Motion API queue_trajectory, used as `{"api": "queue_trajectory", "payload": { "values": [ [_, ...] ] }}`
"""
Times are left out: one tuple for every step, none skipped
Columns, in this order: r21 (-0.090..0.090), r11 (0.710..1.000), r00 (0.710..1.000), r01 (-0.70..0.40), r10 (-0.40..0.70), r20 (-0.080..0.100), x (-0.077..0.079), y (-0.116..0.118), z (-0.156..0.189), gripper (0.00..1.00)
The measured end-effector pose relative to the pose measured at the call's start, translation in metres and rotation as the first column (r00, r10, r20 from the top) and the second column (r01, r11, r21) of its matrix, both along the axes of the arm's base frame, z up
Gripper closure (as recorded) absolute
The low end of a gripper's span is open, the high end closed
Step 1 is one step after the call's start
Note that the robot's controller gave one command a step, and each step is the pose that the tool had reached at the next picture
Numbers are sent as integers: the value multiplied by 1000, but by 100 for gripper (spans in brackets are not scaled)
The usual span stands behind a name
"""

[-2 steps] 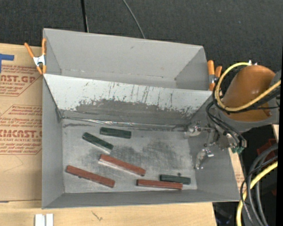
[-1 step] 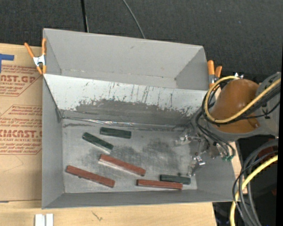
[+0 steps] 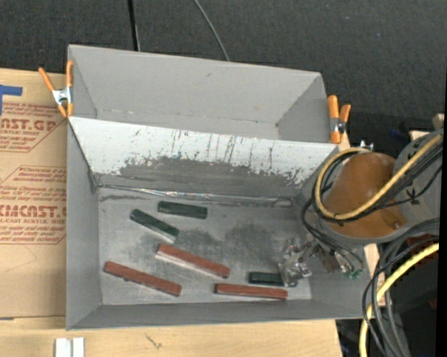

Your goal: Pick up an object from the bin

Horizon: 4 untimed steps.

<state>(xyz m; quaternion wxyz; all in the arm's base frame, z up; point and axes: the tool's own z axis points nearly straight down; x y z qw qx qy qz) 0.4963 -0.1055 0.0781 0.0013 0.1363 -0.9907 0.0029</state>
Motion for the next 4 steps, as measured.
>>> {"api": "queue_trajectory", "payload": {
  "values": [
    [5, 1000, 1000, -3, 2, 31, 7, 5, -1, 0],
    [1, 1000, 1000, -1, 1, 1, 0, 1, 0, 100],
    [5, 1000, 1000, -3, 3, 31, 7, 5, -1, 0],
    [2, 1000, 1000, -1, 1, 3, 1, 1, 0, 100]
  ]
}}
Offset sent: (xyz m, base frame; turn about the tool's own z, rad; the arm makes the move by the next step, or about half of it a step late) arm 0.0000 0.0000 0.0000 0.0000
